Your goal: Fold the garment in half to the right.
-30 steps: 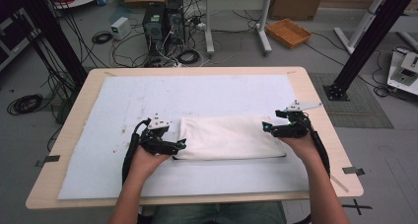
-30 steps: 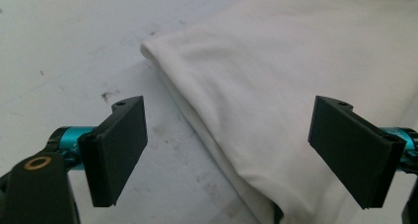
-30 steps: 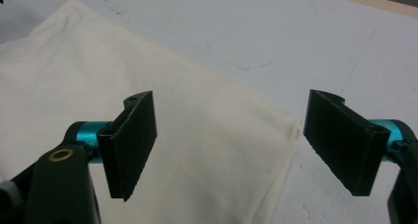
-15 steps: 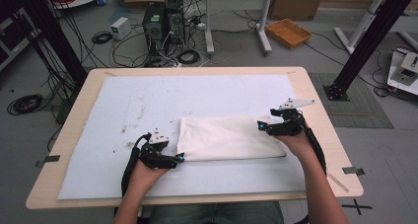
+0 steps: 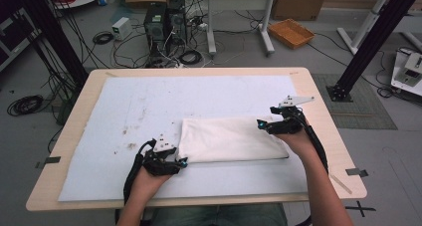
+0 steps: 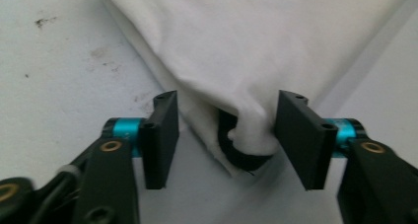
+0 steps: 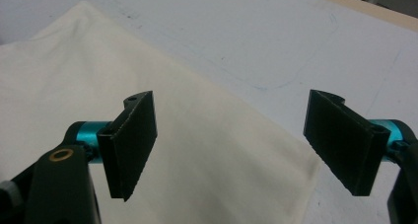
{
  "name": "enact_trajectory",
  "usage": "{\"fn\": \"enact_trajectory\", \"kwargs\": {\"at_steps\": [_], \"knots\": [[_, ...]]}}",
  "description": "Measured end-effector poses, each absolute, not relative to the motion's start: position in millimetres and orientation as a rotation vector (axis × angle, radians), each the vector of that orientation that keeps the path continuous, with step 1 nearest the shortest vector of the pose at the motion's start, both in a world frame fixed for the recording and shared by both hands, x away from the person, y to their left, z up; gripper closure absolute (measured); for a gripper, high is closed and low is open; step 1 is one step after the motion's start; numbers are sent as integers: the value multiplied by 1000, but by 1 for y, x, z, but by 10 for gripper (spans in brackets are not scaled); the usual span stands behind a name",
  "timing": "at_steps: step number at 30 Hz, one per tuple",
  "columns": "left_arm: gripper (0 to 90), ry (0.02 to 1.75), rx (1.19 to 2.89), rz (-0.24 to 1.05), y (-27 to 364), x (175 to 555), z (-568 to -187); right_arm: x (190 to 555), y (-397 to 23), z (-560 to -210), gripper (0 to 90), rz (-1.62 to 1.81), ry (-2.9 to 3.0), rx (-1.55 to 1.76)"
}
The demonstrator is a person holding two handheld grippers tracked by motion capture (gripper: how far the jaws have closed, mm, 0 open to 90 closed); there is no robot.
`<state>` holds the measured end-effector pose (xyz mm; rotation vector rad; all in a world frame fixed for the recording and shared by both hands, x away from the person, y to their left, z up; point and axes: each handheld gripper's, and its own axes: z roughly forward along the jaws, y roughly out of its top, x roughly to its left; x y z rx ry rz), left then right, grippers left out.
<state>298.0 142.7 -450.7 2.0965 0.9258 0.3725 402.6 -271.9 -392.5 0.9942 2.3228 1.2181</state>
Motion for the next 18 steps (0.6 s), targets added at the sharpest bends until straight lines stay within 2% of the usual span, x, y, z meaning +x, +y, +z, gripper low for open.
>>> {"fn": "enact_trajectory", "kwargs": {"at_steps": [1, 3, 8, 11, 18], "knots": [[540, 899, 2103, 370, 141, 296, -451, 403, -270, -391, 208, 1220, 2324, 991], [624, 873, 2111, 382, 139, 294, -451, 406, -265, -390, 208, 1214, 2333, 983], [667, 889, 2093, 355, 141, 297, -452, 413, -254, -387, 208, 1209, 2354, 968], [752, 890, 2086, 349, 140, 299, -451, 426, -238, -385, 208, 1211, 2400, 949], [812, 867, 2075, 357, 138, 298, -451, 444, -202, -380, 208, 1187, 2501, 852]]}}
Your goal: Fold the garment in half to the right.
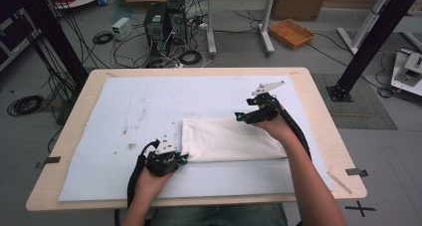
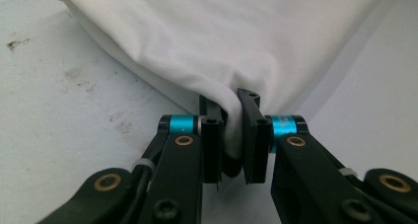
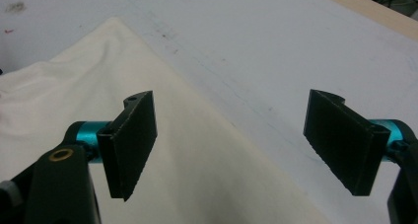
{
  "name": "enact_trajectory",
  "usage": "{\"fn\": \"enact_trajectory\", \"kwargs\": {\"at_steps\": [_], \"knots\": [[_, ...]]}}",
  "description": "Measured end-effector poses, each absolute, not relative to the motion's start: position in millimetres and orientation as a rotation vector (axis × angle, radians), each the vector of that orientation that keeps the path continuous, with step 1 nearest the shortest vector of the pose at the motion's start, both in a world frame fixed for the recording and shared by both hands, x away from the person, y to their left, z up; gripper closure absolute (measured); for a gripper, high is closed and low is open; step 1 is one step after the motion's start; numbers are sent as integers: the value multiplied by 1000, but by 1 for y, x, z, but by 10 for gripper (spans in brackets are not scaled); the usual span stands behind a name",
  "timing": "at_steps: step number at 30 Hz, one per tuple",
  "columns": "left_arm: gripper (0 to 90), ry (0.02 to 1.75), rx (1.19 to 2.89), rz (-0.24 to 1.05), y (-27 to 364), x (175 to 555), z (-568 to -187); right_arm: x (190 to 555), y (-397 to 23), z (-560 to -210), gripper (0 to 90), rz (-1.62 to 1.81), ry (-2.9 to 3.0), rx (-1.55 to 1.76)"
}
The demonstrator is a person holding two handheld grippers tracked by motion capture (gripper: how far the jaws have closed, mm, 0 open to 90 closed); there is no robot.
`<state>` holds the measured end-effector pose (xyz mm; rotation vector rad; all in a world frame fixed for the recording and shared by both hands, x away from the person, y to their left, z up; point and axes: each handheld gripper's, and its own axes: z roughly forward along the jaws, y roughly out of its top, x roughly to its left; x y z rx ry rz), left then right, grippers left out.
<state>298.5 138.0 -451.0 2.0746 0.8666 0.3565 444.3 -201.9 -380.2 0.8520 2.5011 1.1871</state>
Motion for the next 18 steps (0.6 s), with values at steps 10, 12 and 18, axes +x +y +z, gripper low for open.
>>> {"fn": "enact_trajectory", "kwargs": {"at_steps": [10, 12, 18], "knots": [[814, 853, 2033, 324, 143, 299, -449, 459, -139, -383, 207, 1198, 2623, 754], [814, 848, 2026, 329, 142, 299, -449, 461, -124, -387, 208, 1163, 2653, 729], [814, 835, 2038, 343, 143, 298, -449, 469, -90, -406, 208, 1125, 2729, 691]]}}
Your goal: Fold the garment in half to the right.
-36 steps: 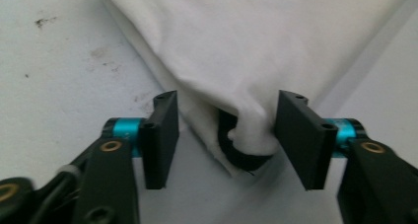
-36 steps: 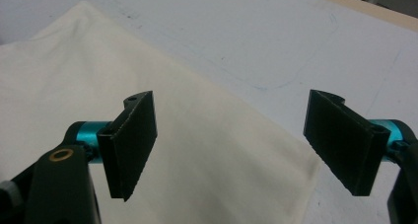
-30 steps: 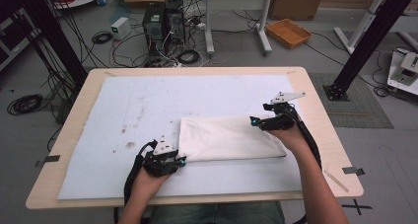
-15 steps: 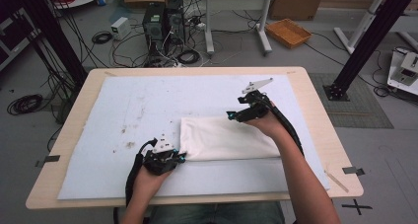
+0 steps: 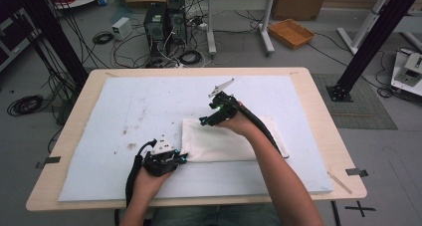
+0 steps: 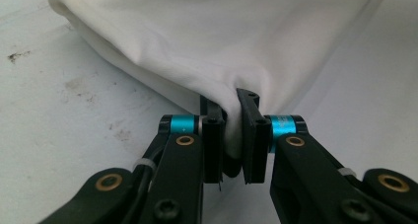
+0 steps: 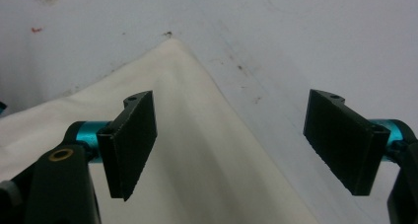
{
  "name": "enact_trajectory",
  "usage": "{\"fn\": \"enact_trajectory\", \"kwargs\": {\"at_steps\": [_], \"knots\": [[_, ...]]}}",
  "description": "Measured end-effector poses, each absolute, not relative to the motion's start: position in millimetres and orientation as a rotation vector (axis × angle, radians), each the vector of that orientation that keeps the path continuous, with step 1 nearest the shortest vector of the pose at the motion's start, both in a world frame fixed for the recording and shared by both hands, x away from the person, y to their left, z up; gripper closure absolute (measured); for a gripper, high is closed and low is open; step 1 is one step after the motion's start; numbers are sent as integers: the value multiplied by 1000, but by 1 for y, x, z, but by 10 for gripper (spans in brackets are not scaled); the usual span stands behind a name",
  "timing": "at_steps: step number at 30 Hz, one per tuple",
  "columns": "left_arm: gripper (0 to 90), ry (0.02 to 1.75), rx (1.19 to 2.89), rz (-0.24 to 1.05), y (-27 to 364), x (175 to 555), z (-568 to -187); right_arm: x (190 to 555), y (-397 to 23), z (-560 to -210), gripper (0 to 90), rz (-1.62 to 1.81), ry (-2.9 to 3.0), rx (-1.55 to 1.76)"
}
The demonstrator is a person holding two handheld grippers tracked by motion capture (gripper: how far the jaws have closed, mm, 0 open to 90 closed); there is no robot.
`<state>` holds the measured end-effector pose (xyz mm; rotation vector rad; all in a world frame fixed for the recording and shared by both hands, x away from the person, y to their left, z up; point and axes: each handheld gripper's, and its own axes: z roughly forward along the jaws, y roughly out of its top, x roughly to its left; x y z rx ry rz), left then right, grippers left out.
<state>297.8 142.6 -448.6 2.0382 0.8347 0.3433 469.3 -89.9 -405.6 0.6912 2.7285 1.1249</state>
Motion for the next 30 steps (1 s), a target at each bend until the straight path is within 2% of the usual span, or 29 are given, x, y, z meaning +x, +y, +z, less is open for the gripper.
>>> {"fn": "enact_trajectory", "kwargs": {"at_steps": [5, 9, 10, 11, 12, 13, 14, 15, 16, 17, 19, 22, 30], "knots": [[814, 825, 2037, 344, 142, 298, -449, 475, -69, -421, 212, 1123, 2776, 712], [815, 822, 2038, 337, 143, 297, -449, 478, -51, -429, 273, 1109, 2801, 703], [815, 819, 2040, 334, 143, 298, -449, 477, -41, -431, 333, 1110, 2817, 689], [815, 819, 2040, 334, 143, 298, -449, 477, -41, -431, 333, 1110, 2817, 689], [815, 816, 2044, 335, 143, 297, -449, 476, -30, -433, 394, 1097, 2828, 660], [815, 816, 2044, 335, 143, 297, -449, 476, -30, -433, 394, 1097, 2828, 660], [815, 816, 2044, 336, 143, 297, -449, 475, -21, -436, 492, 1040, 2854, 631], [815, 816, 2044, 336, 143, 297, -449, 475, -21, -436, 492, 1040, 2854, 631], [815, 818, 2044, 338, 144, 297, -448, 474, -18, -436, 564, 1039, 2839, 628], [815, 817, 2041, 339, 144, 297, -448, 470, -13, -435, 704, 1023, 2836, 582], [815, 819, 2038, 340, 146, 296, -448, 464, -6, -434, 808, 991, 2816, 531], [815, 825, 2028, 334, 148, 296, -448, 459, 0, -432, 843, 942, 2800, 507], [816, 828, 1986, 332, 155, 294, -443, 457, 5, -423, 851, 977, 2764, 484]]}}
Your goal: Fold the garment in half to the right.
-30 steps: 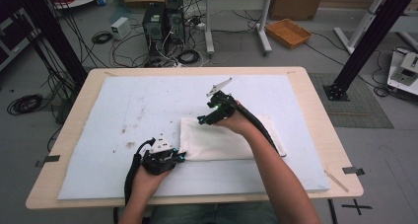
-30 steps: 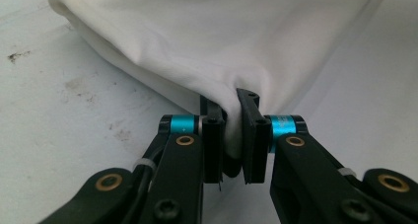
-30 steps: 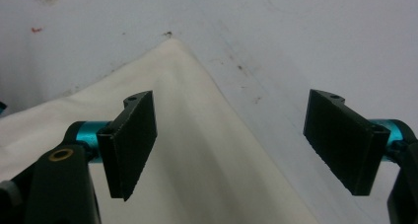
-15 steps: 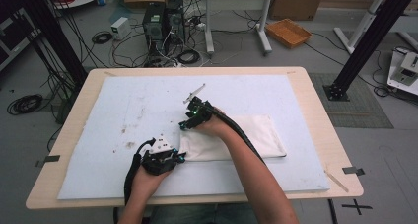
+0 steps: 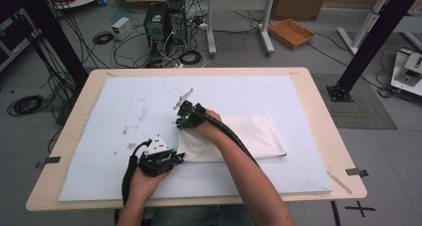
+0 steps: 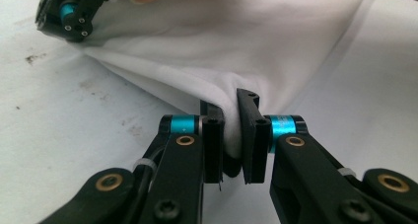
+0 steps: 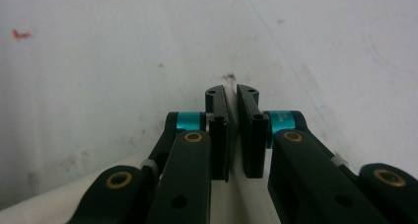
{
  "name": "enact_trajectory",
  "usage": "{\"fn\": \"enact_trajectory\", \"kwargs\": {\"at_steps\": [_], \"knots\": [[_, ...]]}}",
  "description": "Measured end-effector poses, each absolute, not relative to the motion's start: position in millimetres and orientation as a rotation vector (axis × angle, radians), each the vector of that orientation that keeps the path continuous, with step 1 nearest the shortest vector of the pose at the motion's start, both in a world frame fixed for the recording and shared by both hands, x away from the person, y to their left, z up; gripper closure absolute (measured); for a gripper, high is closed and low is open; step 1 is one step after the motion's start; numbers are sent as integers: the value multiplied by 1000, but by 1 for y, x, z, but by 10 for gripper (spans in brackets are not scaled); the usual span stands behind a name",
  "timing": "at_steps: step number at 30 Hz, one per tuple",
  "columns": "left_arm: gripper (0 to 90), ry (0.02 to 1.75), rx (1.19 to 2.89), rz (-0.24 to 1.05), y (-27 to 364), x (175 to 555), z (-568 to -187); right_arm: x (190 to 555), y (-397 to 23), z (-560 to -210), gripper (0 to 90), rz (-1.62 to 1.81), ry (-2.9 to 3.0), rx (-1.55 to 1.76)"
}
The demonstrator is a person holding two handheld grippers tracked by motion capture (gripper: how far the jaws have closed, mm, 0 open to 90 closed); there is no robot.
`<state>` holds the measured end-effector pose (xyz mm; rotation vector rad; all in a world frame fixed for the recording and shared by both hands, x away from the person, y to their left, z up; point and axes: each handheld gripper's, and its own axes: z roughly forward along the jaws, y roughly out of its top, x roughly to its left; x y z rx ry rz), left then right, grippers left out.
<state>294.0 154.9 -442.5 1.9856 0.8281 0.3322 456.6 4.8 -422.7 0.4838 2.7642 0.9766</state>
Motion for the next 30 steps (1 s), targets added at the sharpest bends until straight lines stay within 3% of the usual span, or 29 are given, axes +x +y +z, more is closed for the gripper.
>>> {"fn": "enact_trajectory", "kwargs": {"at_steps": [9, 30], "knots": [[816, 778, 1956, 310, 147, 296, -426, 455, -13, -400, 851, 1079, 2728, 493], [814, 584, 2041, 249, 59, 324, -387, 451, -111, -366, 850, 1213, 2580, 595]]}}
